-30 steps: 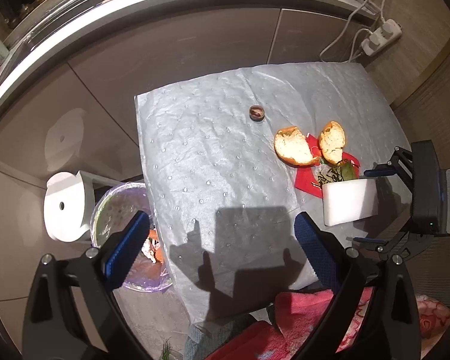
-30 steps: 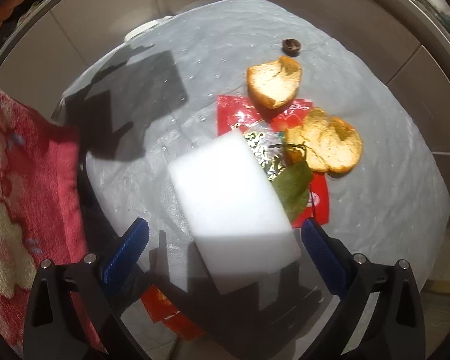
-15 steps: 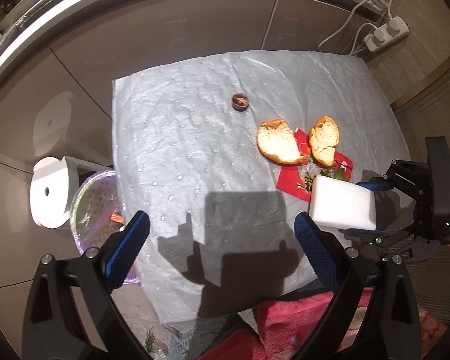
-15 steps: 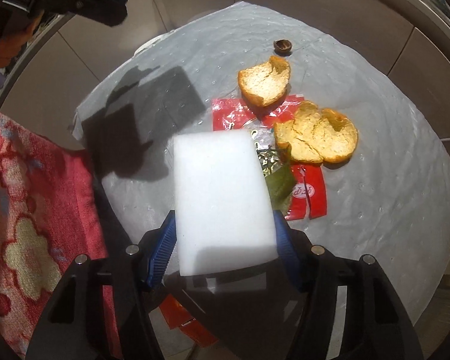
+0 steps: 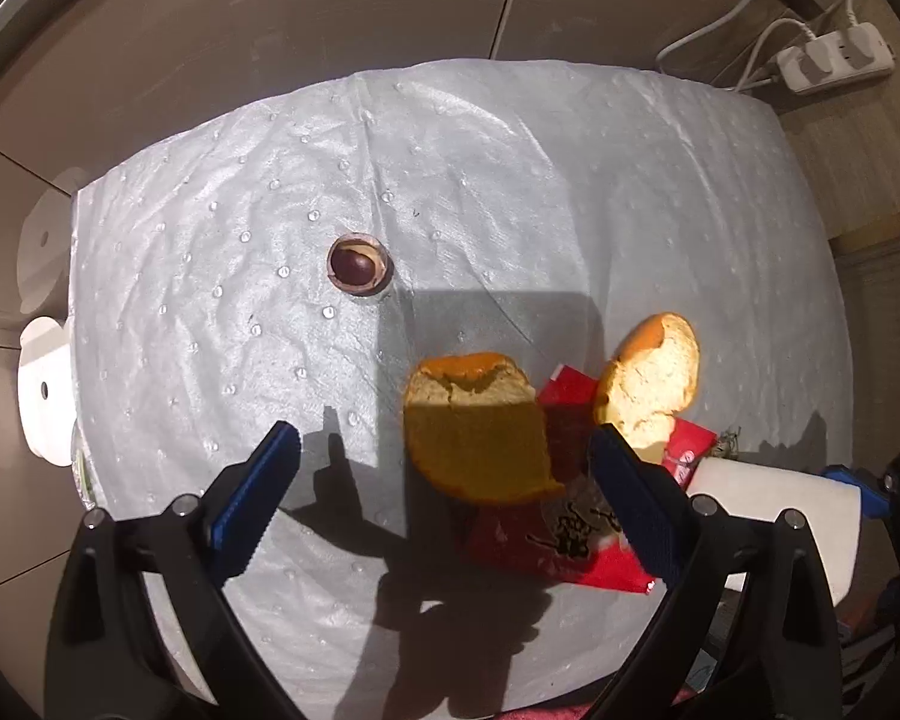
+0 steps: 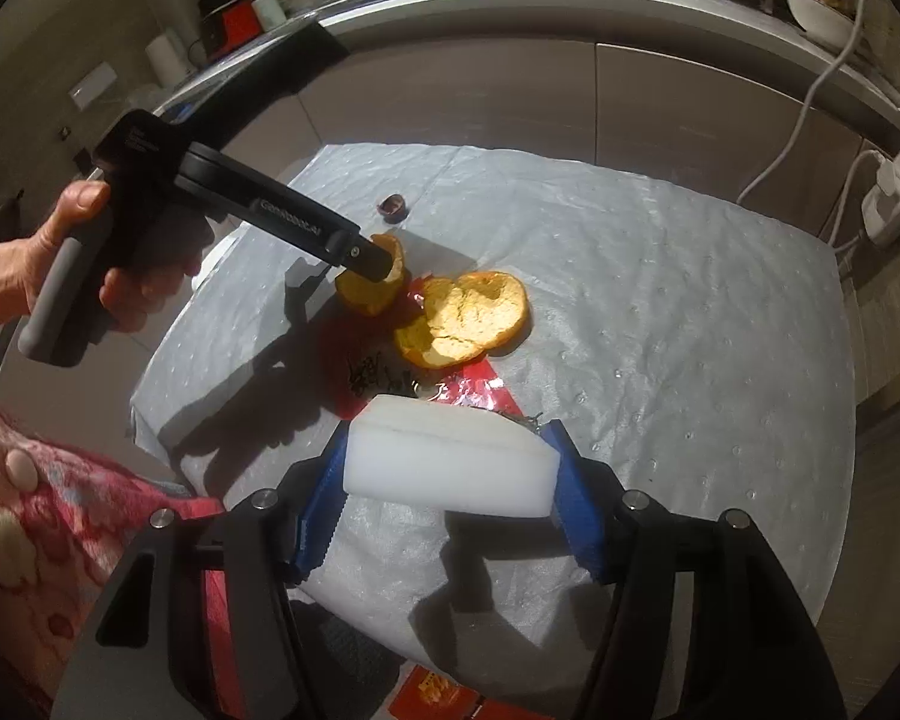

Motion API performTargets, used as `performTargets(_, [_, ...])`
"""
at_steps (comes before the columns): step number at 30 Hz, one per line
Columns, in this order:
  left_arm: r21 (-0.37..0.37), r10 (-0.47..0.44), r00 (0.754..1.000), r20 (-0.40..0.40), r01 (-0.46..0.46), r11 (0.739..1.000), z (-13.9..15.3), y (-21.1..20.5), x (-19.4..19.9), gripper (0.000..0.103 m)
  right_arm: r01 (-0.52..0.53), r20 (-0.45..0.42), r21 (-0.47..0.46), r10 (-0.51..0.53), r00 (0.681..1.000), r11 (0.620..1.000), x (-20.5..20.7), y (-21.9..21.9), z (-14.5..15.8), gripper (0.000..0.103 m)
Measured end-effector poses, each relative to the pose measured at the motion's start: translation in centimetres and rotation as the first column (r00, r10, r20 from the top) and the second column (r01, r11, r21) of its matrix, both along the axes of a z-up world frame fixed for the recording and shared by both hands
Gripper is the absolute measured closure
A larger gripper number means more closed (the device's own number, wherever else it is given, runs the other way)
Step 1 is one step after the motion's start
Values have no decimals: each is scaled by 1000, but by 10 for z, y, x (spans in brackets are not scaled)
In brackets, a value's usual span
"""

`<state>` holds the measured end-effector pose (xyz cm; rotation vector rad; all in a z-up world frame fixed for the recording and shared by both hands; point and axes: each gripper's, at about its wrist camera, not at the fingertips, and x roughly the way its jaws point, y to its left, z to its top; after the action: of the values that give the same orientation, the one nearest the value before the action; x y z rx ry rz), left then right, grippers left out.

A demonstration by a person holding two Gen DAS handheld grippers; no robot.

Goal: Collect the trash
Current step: 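Grasp the bread crust with the left tool while the right tool holds the foam block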

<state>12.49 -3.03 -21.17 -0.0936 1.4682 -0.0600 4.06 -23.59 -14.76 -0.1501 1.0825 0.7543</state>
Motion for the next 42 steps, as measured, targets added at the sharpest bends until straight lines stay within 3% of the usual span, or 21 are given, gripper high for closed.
performTargets(2, [11,1,1000,-21,-1,1000,-9,-4,5,15,25,-14,29,-24,1000,999,5,-9,-1,40])
performTargets(6, [8,-11,998,-56,11,1000,-21,-9,7,37,34,-29,55,-32,999,998,8,-10,1,40])
performTargets(9, [15,-31,999,-36,32,999,-20,-14,5,52,31,-41,66,-28,999,997,9,-8,2,40])
performTargets(18, [-48,-50,999,-4,50,998,-8,-8,2,74,47,-75,106,-39,996,993,12,0,-2,40])
performTargets(19, [-44,-53,999,0,53,998,-7,-7,1,80,52,-79,110,-44,996,993,12,0,-2,40])
performTargets(20, [-44,-55,998,4,55,998,-5,-3,1,98,57,-84,114,-48,995,992,13,-1,-2,40])
performTargets(22, [-85,-50,999,-3,50,995,-4,4,-2,97,69,-90,124,-58,994,990,15,-1,0,40])
performTargets(28, [-104,-37,999,-7,36,994,-5,26,-13,97,101,-103,136,-87,991,985,18,-2,2,40])
performTargets(35, [-133,-47,999,-1,46,990,-4,21,-9,97,124,-110,155,-108,988,980,15,-5,7,40])
performTargets(42, [-172,-50,997,64,61,983,34,47,-35,97,146,-97,181,-130,987,973,18,-6,24,40])
